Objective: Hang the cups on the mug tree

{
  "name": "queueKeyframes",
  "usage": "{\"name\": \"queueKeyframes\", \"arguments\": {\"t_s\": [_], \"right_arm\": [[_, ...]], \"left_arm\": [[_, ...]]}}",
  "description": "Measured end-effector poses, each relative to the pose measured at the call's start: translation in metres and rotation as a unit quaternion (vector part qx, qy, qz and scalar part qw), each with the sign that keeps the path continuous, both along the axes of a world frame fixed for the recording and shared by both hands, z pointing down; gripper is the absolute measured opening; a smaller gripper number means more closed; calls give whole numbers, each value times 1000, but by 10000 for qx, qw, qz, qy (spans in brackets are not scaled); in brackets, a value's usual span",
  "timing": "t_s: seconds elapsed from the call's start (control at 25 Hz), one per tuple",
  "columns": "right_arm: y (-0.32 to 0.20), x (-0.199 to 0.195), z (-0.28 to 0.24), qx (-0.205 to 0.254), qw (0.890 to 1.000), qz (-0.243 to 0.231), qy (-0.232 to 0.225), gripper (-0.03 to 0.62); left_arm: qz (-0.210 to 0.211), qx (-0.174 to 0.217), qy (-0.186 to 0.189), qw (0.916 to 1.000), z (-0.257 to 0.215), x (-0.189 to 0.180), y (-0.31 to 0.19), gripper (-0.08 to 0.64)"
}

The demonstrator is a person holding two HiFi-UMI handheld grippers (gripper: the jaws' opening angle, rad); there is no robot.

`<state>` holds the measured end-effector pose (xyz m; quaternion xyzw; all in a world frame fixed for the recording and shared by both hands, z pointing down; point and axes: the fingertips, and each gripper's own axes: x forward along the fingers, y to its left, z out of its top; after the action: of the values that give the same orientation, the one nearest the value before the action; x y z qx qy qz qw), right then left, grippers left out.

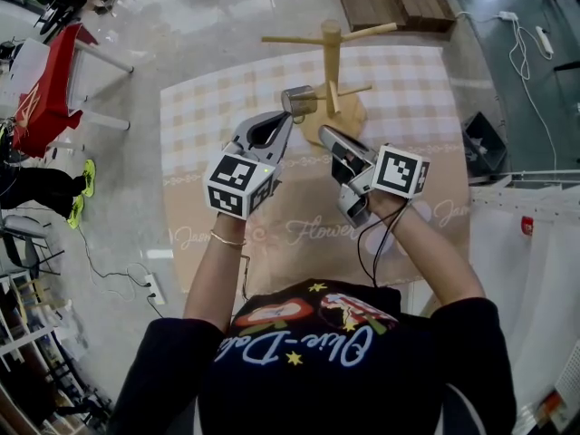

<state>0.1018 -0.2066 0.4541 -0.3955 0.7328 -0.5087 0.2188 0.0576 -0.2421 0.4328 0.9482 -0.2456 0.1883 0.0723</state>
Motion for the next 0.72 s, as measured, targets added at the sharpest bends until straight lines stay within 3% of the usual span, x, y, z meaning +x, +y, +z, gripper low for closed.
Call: {"name": "queueKeyframes", "arguments": {"t_s": [0.72], "right_arm": [[8, -2, -12, 43, 9996, -19, 282, 9]], "left_arm": [[20, 47, 100, 9999, -9, -6, 10, 9]]}}
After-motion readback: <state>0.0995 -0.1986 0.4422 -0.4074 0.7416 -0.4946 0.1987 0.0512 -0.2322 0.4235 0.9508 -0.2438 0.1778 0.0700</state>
